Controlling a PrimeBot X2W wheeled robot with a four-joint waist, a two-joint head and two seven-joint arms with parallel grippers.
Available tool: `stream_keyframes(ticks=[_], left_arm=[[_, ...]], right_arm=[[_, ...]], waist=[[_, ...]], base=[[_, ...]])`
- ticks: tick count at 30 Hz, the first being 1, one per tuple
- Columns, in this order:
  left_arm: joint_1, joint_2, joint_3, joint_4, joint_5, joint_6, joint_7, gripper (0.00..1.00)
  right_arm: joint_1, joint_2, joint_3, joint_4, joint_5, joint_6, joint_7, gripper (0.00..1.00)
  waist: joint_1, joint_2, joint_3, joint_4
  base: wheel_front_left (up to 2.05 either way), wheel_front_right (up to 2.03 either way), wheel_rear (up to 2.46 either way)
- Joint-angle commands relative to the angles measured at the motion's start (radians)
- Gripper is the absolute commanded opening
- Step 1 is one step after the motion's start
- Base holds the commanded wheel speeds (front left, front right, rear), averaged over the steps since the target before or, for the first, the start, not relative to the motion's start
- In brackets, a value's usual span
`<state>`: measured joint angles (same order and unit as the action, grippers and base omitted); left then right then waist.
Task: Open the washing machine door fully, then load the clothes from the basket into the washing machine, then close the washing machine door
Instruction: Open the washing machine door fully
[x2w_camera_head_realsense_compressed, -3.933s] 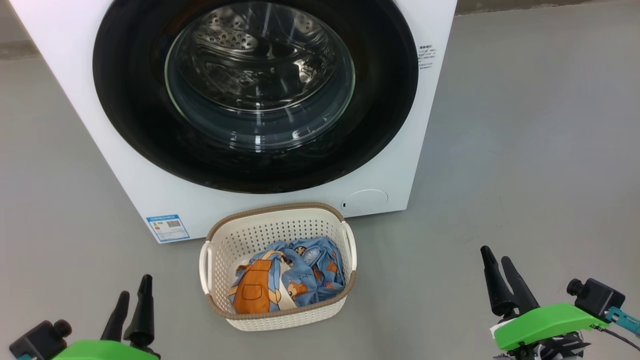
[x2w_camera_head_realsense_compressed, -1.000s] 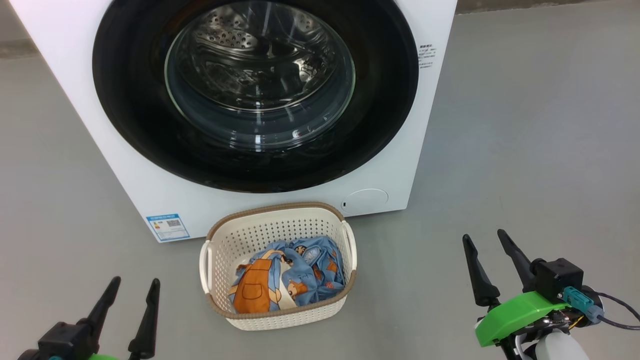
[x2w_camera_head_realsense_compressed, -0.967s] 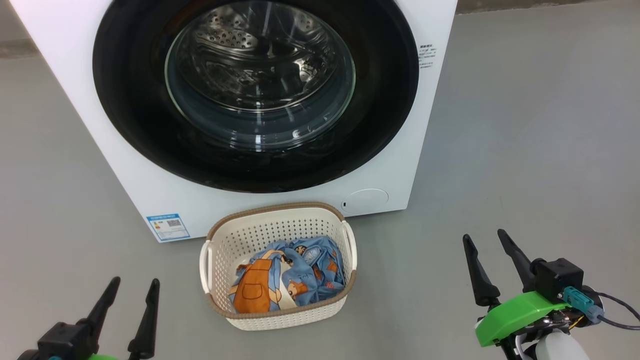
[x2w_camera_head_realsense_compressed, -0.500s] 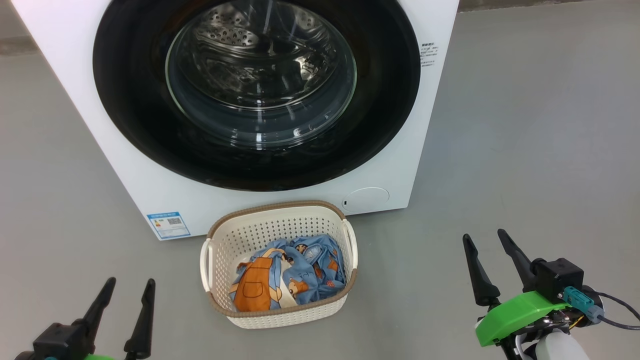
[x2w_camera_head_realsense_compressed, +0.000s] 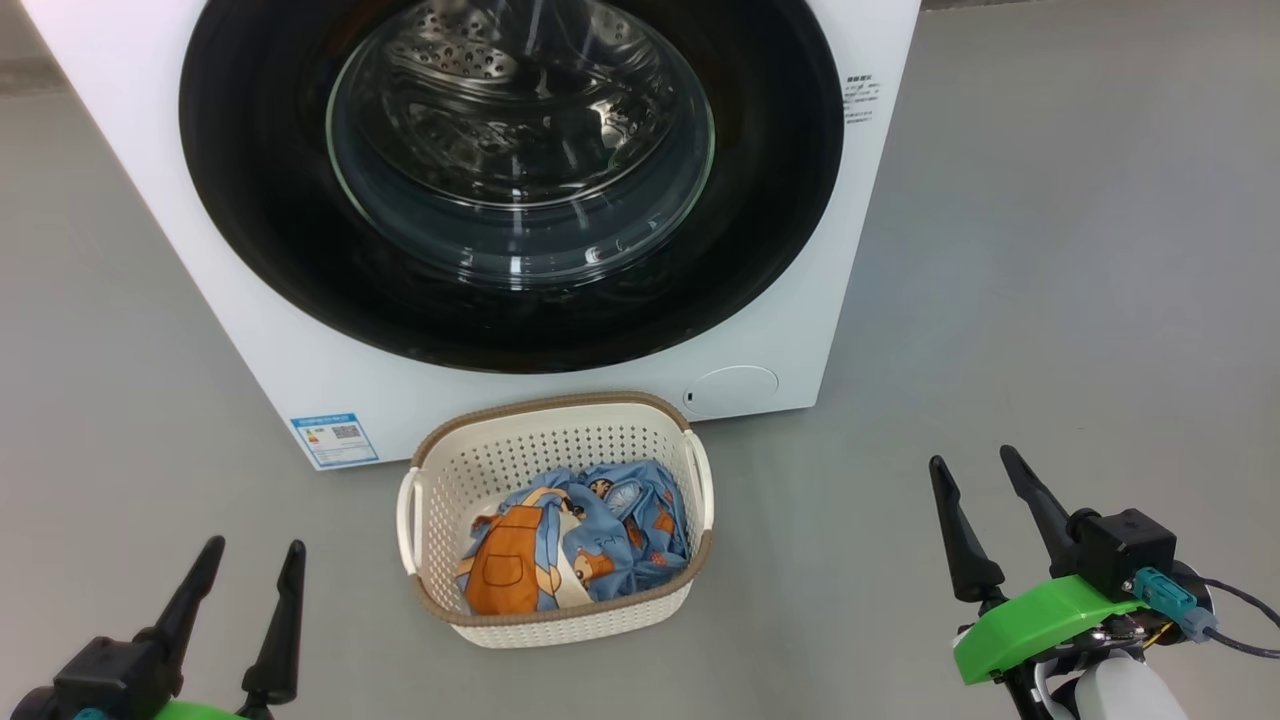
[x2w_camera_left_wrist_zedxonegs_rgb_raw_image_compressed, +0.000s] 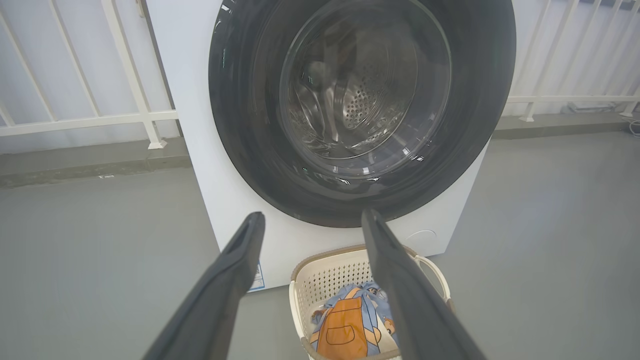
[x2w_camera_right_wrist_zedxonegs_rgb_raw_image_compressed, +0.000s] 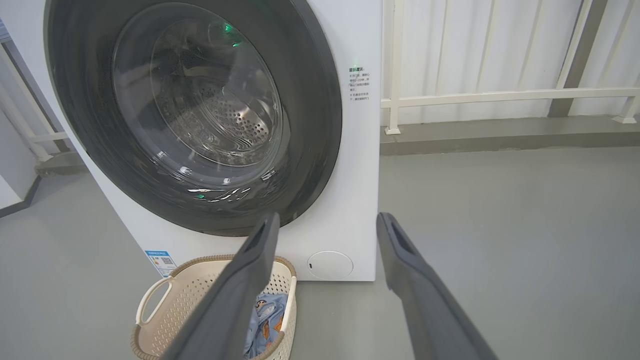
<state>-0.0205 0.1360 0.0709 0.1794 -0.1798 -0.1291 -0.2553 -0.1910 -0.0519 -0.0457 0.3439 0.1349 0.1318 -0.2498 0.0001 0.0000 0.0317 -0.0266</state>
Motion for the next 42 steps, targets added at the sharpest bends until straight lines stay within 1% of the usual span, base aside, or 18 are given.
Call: stream_keyframes(ticks=[1,7,15,19,23,29,42], left_arm=[[-0.037,0.023,0.036,-0.03,0.008,-0.002,-0.006,1.0],[-0.039,0.022,0.041,-0.03,0.009,-0.002,-0.006,1.0],[-0.046,0.019,0.047,-0.036,0.002,-0.002,-0.006,1.0],[-0.048,0.01,0.07,-0.054,-0.005,-0.002,-0.006,1.0],[-0.048,0.011,0.059,-0.062,-0.012,-0.002,-0.006,1.0],[-0.043,0.012,0.054,-0.067,-0.013,-0.002,-0.006,1.0],[-0.022,-0.005,0.053,-0.083,-0.004,-0.002,-0.006,1.0]], right_arm=[[-0.032,0.002,0.02,-0.028,0.017,-0.001,-0.012,1.0],[-0.03,0.002,0.019,-0.035,0.023,-0.001,-0.012,1.0],[-0.03,0.002,0.018,-0.035,0.026,-0.001,-0.012,1.0],[-0.033,0.002,0.014,-0.039,0.029,-0.001,-0.012,1.0],[-0.033,0.002,0.014,-0.045,0.031,-0.001,-0.012,1.0],[-0.033,0.002,0.016,-0.044,0.03,-0.001,-0.012,1.0],[-0.029,0.002,0.02,-0.047,0.025,-0.001,-0.012,1.0]], waist=[[0.0,0.0,0.0,0.0],[0.0,0.0,0.008,0.0],[0.0,0.0,0.017,0.0],[0.0,0.0,0.02,-0.001],[0.0,0.0,0.022,-0.002],[0.0,0.0,0.023,-0.003],[0.0,0.0,0.013,0.002]], base=[[0.59,0.59,-1.19],[0.87,0.87,-1.73],[1.22,1.22,-2.44],[1.08,1.08,-2.16],[0.71,0.71,-1.42],[0.32,0.32,-0.63],[0.0,0.0,-0.01]])
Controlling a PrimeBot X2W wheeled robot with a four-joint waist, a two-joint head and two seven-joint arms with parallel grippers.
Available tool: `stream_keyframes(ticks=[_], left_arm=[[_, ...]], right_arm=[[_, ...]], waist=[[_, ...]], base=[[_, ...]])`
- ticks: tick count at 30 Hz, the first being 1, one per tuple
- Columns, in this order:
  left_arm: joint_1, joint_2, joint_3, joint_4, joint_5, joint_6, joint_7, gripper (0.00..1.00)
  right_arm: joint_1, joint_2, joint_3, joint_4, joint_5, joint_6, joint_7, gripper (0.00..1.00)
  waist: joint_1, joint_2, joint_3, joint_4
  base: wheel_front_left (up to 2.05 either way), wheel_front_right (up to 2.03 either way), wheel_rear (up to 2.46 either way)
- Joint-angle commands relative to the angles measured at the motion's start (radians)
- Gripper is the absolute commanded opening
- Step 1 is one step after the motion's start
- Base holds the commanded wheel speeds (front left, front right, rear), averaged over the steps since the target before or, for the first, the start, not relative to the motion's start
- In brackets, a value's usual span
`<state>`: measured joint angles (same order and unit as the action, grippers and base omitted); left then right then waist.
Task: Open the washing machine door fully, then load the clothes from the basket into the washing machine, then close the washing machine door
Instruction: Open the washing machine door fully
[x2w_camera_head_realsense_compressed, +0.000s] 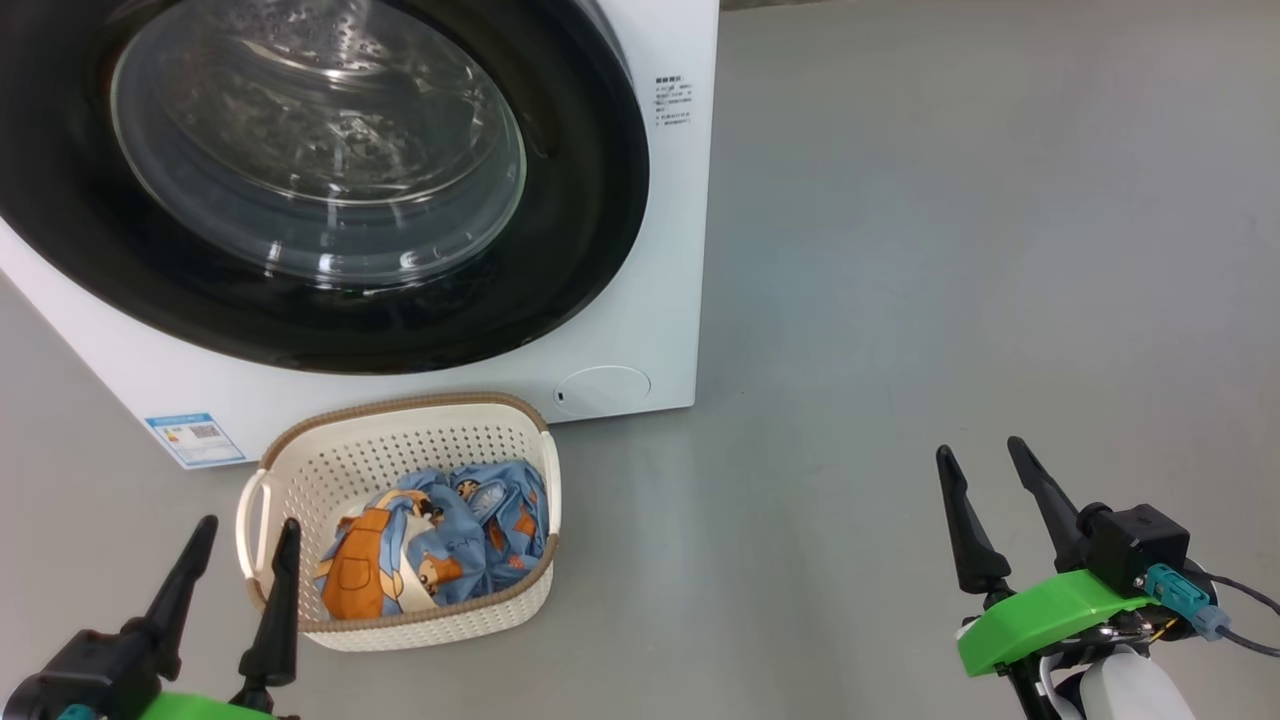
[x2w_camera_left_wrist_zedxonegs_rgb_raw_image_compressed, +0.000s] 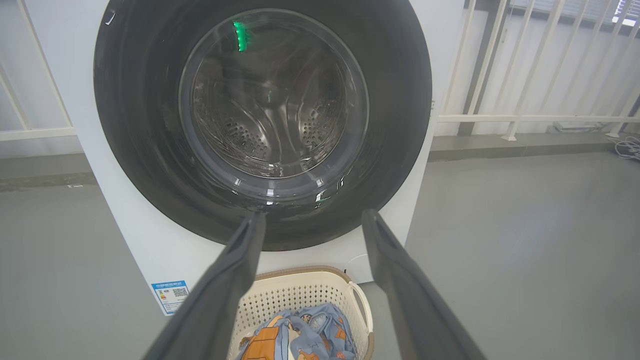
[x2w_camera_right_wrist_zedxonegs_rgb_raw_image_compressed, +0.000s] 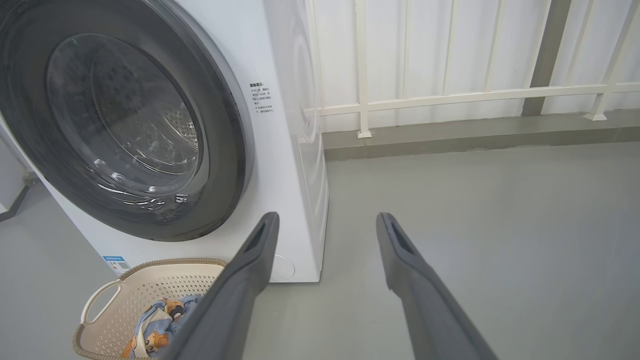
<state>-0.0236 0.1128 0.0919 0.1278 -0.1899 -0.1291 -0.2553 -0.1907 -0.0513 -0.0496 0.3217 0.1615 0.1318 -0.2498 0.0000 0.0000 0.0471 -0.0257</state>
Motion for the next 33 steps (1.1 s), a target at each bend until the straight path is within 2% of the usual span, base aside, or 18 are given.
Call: stream_keyframes(ticks=[1,13,20,28,31,33], left_arm=[[-0.017,0.017,0.033,-0.033,0.007,-0.002,-0.006,1.0],[-0.002,0.001,0.034,-0.038,0.009,-0.002,-0.006,1.0],[0.0,-0.003,0.021,-0.039,0.002,-0.002,-0.006,1.0],[-0.004,-0.003,0.008,-0.034,-0.012,-0.002,-0.006,1.0],[-0.01,0.001,-0.002,-0.031,-0.015,-0.002,-0.006,1.0],[-0.014,0.004,-0.007,-0.03,-0.019,-0.002,-0.006,1.0]], right_arm=[[-0.029,0.001,0.025,-0.024,-0.002,-0.001,-0.012,1.0],[-0.067,0.001,0.022,-0.022,0.052,-0.001,-0.012,1.0],[-0.152,0.001,0.014,-0.036,0.062,-0.001,-0.012,1.0],[-0.264,0.001,-0.002,-0.036,0.147,-0.001,-0.012,1.0],[-0.304,0.001,-0.013,-0.018,0.199,-0.001,-0.012,1.0],[-0.329,0.001,-0.027,0.002,0.275,-0.001,-0.012,1.0]], waist=[[0.0,0.0,-0.004,0.002],[0.0,0.0,0.007,0.01],[0.0,0.0,0.029,0.026],[0.0,0.0,0.061,0.055],[0.0,0.0,0.073,0.068],[0.0,0.0,0.084,0.076]], base=[[0.0,0.0,0.0],[0.0,0.0,0.0],[0.0,0.0,0.0],[0.0,0.0,0.0],[0.0,0.0,0.0],[0.0,0.0,0.0]])
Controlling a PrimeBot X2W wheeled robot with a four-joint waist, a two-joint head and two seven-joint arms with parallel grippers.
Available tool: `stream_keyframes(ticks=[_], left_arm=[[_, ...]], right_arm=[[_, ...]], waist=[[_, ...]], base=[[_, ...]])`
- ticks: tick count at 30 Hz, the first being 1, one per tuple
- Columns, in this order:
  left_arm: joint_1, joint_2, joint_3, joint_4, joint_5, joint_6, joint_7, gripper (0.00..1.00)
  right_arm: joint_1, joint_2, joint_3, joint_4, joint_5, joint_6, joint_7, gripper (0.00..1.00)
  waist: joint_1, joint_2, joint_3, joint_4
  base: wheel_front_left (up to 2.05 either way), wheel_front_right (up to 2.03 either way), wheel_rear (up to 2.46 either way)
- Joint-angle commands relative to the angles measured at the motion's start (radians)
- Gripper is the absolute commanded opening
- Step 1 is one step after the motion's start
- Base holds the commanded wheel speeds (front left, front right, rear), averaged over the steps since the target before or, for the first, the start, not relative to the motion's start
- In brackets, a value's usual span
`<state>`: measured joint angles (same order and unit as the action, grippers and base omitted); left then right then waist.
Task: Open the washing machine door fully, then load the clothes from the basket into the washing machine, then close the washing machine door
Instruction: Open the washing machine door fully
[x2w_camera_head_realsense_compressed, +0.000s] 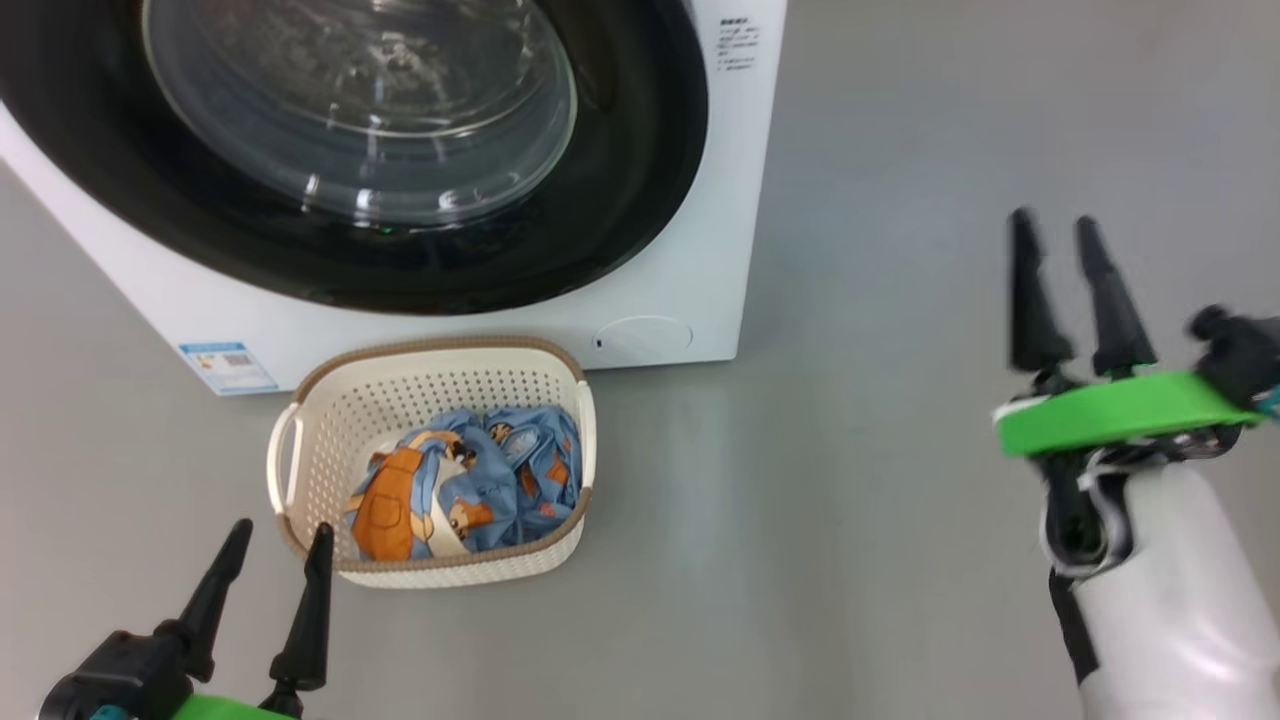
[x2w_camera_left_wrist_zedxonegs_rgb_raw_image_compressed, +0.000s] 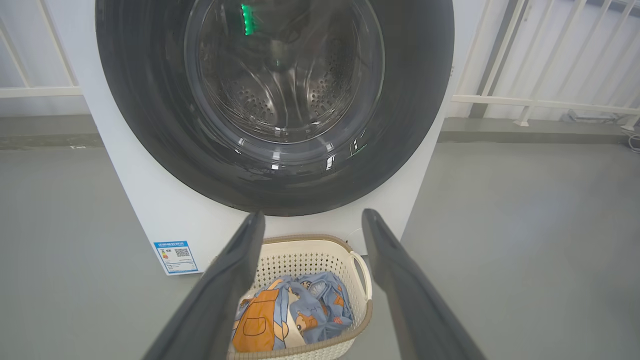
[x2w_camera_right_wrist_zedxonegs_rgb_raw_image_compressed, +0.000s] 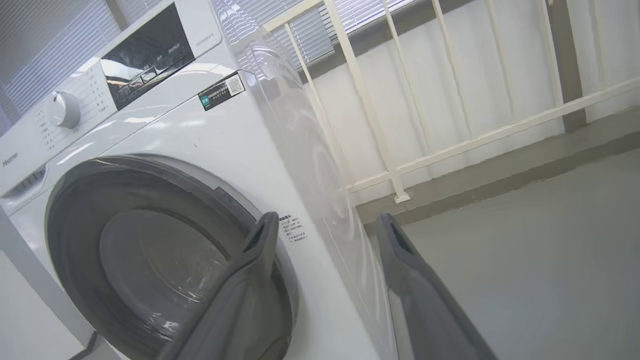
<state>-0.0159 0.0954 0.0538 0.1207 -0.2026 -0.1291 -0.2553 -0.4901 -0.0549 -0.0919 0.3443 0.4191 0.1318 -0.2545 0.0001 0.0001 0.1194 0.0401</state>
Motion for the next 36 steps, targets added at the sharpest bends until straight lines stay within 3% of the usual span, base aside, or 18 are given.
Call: stream_keyframes(ticks=[1,5,6,7,8,9,17,27,36], left_arm=[[-0.025,0.023,0.029,-0.022,-0.009,-0.002,-0.006,1.0],[-0.037,0.03,0.023,-0.02,-0.017,-0.002,-0.006,1.0],[-0.04,0.031,0.022,-0.02,-0.019,-0.002,-0.006,1.0],[-0.043,0.033,0.02,-0.02,-0.02,-0.002,-0.006,1.0],[-0.046,0.035,0.019,-0.02,-0.022,-0.002,-0.006,1.0],[-0.049,0.036,0.017,-0.021,-0.024,-0.002,-0.006,1.0],[-0.074,0.037,-0.006,-0.013,-0.039,-0.002,-0.006,1.0],[-0.11,0.036,-0.024,-0.014,-0.054,-0.002,-0.006,1.0],[-0.159,0.04,-0.054,-0.021,-0.074,-0.002,-0.006,1.0]], right_arm=[[-0.044,0.005,0.004,-0.01,0.074,-0.001,-0.007,1.0],[-0.098,0.005,-0.025,0.053,0.317,-0.001,-0.007,1.0],[-0.113,0.005,-0.03,0.069,0.357,-0.001,-0.006,0.78],[-0.13,0.005,-0.039,0.085,0.403,-0.001,-0.003,0.39],[-0.147,0.005,-0.046,0.098,0.422,-0.001,0.0,0.1],[-0.164,0.005,-0.052,0.109,0.442,-0.001,0.008,0.0],[-0.304,-0.013,-0.112,0.216,0.621,-0.001,0.232,0.0],[-0.482,-0.069,-0.186,0.322,0.663,-0.001,0.463,0.0],[-0.68,-0.085,-0.255,0.439,0.691,-0.001,0.752,0.0]], waist=[[-0.0001,-0.0001,0.017,0.015],[-0.0001,-0.0001,0.039,0.029],[-0.0001,-0.0001,0.045,0.031],[-0.0001,-0.0001,0.051,0.033],[-0.0001,-0.0001,0.057,0.035],[-0.0001,-0.0001,0.063,0.037],[-0.0001,-0.0001,0.11,0.051],[-0.0001,-0.0001,0.173,0.066],[-0.0001,-0.0001,0.242,0.096]], base=[[0.0,0.0,0.0],[0.0,0.0,0.0],[0.0,0.0,0.0],[0.0,0.0,0.0],[0.0,0.0,0.0],[0.0,0.0,0.0],[0.0,0.0,0.0],[0.0,0.0,0.0],[0.0,0.0,0.0]])
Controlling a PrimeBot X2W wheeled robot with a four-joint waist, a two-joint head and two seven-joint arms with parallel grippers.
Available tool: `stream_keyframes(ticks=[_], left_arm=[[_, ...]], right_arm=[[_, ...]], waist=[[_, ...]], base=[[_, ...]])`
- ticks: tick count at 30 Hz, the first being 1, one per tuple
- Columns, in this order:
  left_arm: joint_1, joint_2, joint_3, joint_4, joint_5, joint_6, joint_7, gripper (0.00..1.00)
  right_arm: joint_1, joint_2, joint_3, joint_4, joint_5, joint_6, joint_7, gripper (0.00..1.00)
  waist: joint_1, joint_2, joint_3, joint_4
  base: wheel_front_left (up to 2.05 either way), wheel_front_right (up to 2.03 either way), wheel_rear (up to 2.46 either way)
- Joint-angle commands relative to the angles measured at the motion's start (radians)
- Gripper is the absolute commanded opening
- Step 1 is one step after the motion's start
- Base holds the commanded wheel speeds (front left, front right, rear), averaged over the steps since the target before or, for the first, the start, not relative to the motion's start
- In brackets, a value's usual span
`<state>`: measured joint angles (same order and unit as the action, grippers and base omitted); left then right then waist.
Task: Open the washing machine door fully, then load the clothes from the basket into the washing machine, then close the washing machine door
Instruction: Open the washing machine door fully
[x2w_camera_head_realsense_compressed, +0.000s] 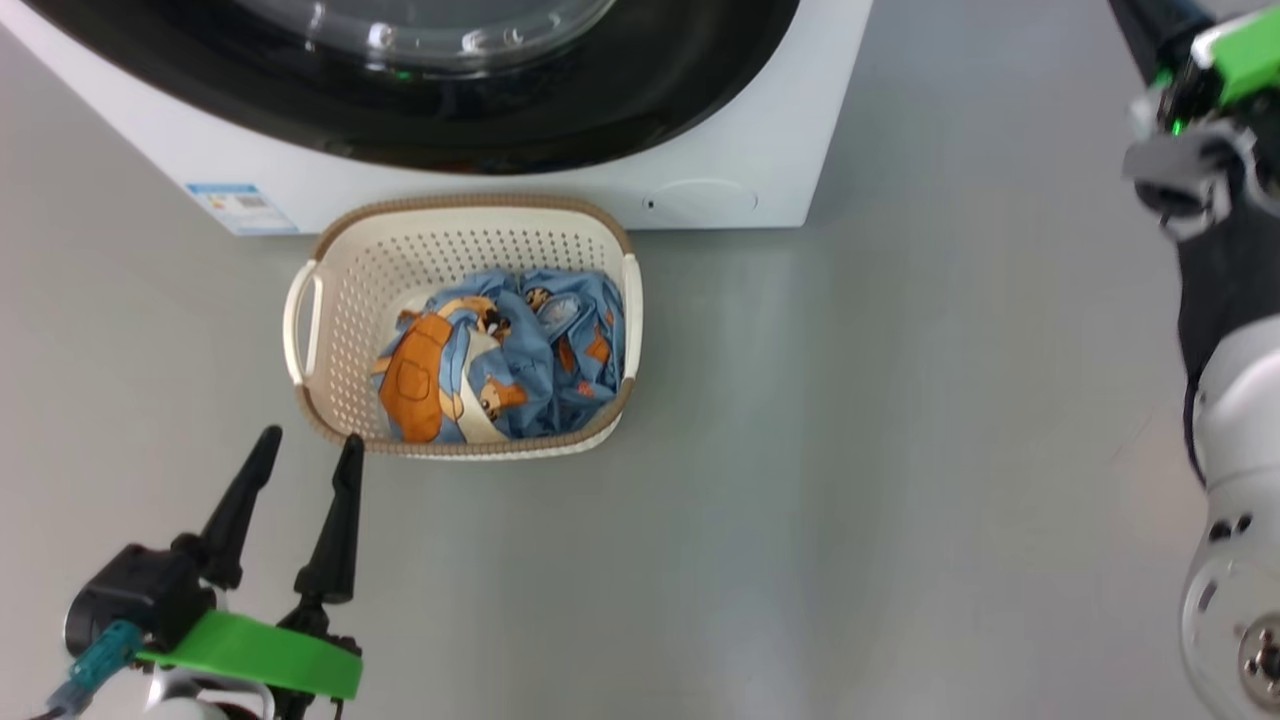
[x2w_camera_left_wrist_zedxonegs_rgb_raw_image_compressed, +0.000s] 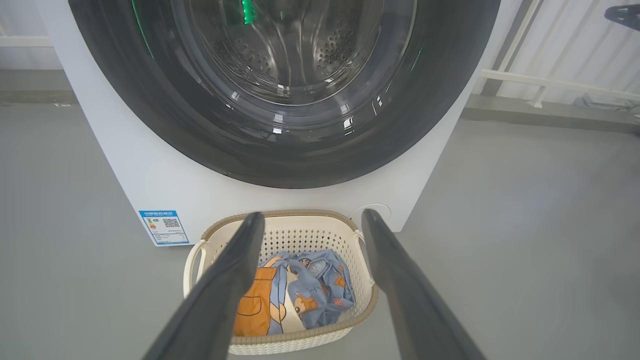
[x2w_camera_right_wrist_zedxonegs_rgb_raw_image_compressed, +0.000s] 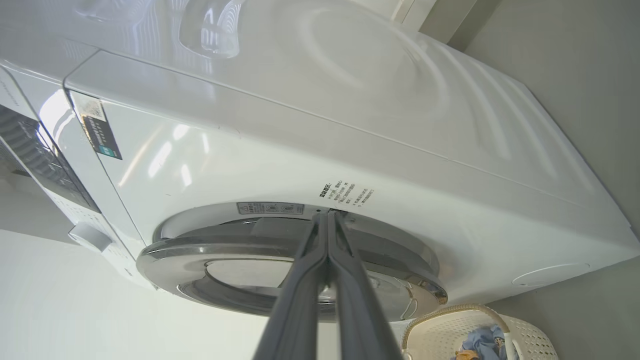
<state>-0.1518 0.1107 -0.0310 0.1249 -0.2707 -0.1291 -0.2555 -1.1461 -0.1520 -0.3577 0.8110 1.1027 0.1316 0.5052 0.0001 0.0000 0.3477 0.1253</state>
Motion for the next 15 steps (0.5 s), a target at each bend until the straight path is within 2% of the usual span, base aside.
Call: stream_keyframes(ticks=[1,7,15], left_arm=[[-0.028,0.027,0.027,-0.026,-0.008,-0.002,-0.006,1.0],[-0.053,0.03,0.007,-0.027,-0.021,-0.002,-0.006,1.0],[-0.09,0.019,-0.028,-0.025,-0.035,-0.002,-0.006,1.0]], right_arm=[[-0.04,0.015,0.009,-0.022,0.006,-0.001,0.018,0.0],[-0.133,0.031,-0.011,0.009,-0.025,-0.001,0.12,0.0],[-0.254,0.059,-0.05,0.048,-0.112,-0.001,0.122,0.0]], waist=[[-0.0001,0.0,0.021,0.013],[-0.0001,0.0,0.057,0.03],[-0.0001,0.0,0.096,0.064]], base=[[0.0,0.0,0.0],[0.0,0.0,0.0],[0.0,0.0,0.0]])
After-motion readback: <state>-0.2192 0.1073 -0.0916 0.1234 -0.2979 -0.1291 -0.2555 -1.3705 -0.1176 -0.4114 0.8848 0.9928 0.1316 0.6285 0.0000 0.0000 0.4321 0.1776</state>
